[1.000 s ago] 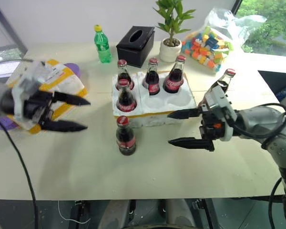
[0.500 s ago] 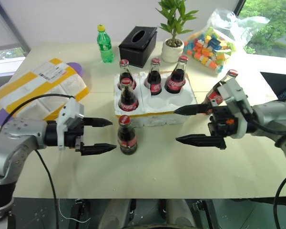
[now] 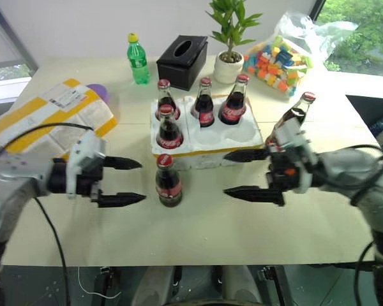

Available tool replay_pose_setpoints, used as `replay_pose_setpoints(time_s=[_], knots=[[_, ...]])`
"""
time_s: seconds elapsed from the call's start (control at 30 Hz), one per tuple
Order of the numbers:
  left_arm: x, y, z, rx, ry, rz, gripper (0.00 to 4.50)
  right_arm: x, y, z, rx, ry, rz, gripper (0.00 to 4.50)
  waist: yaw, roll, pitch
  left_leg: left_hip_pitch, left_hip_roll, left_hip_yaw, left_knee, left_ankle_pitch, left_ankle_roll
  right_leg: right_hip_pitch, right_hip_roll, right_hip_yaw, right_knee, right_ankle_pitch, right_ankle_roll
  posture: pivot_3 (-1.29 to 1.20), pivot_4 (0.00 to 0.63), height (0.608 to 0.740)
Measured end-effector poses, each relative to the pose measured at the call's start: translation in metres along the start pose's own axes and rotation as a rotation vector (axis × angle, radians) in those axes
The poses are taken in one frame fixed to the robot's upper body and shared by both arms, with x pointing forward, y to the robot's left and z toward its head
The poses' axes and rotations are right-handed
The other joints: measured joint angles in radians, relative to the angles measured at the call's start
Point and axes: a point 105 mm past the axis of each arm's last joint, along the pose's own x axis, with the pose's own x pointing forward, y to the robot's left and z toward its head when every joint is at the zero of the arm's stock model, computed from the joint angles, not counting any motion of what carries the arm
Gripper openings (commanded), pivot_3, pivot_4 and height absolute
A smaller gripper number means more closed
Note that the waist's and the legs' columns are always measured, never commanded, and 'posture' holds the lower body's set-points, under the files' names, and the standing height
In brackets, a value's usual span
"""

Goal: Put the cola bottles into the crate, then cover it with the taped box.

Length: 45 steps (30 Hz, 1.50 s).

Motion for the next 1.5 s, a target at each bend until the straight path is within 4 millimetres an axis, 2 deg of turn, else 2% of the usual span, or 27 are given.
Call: replay_pose_setpoints(time_s=[0.17, 0.3, 0.53, 0.9, 0.93, 0.97, 1.03, 1.07, 1.1, 1.3, 1.5], knots=[[-0.019, 0.005, 0.02, 0.023, -0.009, -0.004, 4.45, 0.039, -0.006, -0.018, -0.004, -0.008, 0.033, 4.5, 0.005, 0.0, 0.0, 0.0, -0.001, 0.0, 0.0, 0.0, 0.0, 0.0, 0.0, 0.0, 0.0, 0.0, 0.0, 0.0, 0.15, 0.732], [-0.025, 0.006, 0.023, 0.011, 0.0, -0.008, 4.45, 0.059, -0.006, -0.029, -0.014, -0.004, 0.054, 4.5, -0.001, 0.0, 0.0, 0.0, -0.001, 0.0, 0.0, 0.0, -0.001, 0.0, 0.001, 0.0, 0.0, 0.0, 0.0, 0.0, 0.15, 0.732], [-0.029, 0.004, 0.023, 0.019, 0.022, -0.029, 4.45, 0.086, -0.004, -0.033, -0.014, -0.017, 0.095, 4.5, -0.006, 0.0, 0.0, 0.0, 0.0, 0.0, -0.001, 0.001, -0.002, -0.001, 0.004, -0.001, 0.001, 0.0, 0.0, 0.0, 0.15, 0.732], [-0.03, 0.004, 0.018, 0.023, 0.031, -0.037, 4.45, 0.109, -0.011, -0.038, 0.007, -0.018, 0.098, 4.5, -0.011, 0.0, 0.0, 0.001, 0.0, 0.0, -0.001, 0.002, -0.003, -0.001, 0.004, -0.001, 0.001, 0.0, 0.0, 0.0, 0.15, 0.732], [-0.031, 0.004, 0.018, 0.026, 0.034, -0.034, 4.45, 0.11, -0.011, -0.038, 0.01, -0.017, 0.1, 4.5, -0.012, 0.0, 0.0, 0.001, 0.0, 0.0, -0.001, 0.002, -0.003, -0.001, 0.004, -0.001, 0.001, 0.0, 0.0, 0.0, 0.15, 0.732], [-0.031, 0.004, 0.018, 0.033, 0.035, -0.033, 4.5, 0.112, -0.011, -0.039, 0.016, -0.018, 0.103, 4.25, -0.015, 0.0, 0.0, 0.001, 0.0, 0.0, -0.001, 0.002, -0.003, -0.001, 0.004, -0.001, 0.001, 0.0, 0.0, 0.0, 0.15, 0.732], [-0.031, 0.004, 0.018, 0.038, 0.038, -0.033, 4.5, 0.114, -0.01, -0.04, 0.029, -0.018, 0.114, 3.65, -0.02, 0.0, 0.0, 0.001, 0.0, 0.0, -0.001, 0.002, -0.004, -0.001, 0.004, -0.001, 0.001, 0.0, 0.0, 0.0, 0.15, 0.732], [-0.031, 0.004, 0.018, 0.039, 0.04, -0.034, 4.5, 0.114, -0.009, -0.041, 0.036, -0.016, 0.121, 3.04, -0.022, 0.0, 0.0, 0.001, 0.0, 0.0, -0.001, 0.002, -0.004, -0.001, 0.004, -0.001, 0.002, 0.0, 0.0, 0.0, 0.15, 0.732], [-0.031, 0.005, 0.017, 0.04, 0.041, -0.034, 4.5, 0.113, -0.01, -0.039, 0.034, -0.02, 0.119, 2.8, -0.023, 0.0, 0.0, 0.001, 0.0, 0.0, -0.001, 0.002, -0.004, -0.001, 0.004, -0.001, 0.002, 0.0, 0.0, 0.0, 0.15, 0.732], [-0.032, 0.01, 0.019, 0.046, 0.038, -0.024, 4.5, 0.1, -0.004, -0.029, 0.123, -0.031, 0.158, 2.8, -0.021, 0.0, 0.0, 0.001, 0.0, 0.0, -0.002, 0.001, -0.002, -0.001, 0.004, -0.001, 0.002, 0.0, 0.0, 0.0, 0.15, 0.732], [-0.03, 0.015, 0.019, 0.055, 0.039, -0.022, 4.5, 0.059, -0.005, 0.01, 0.133, -0.116, 0.14, 2.8, -0.02, 0.001, 0.001, 0.0, 0.0, 0.0, -0.002, 0.001, -0.002, -0.001, 0.003, -0.001, 0.001, 0.0, 0.0, 0.0, 0.15, 0.732]])
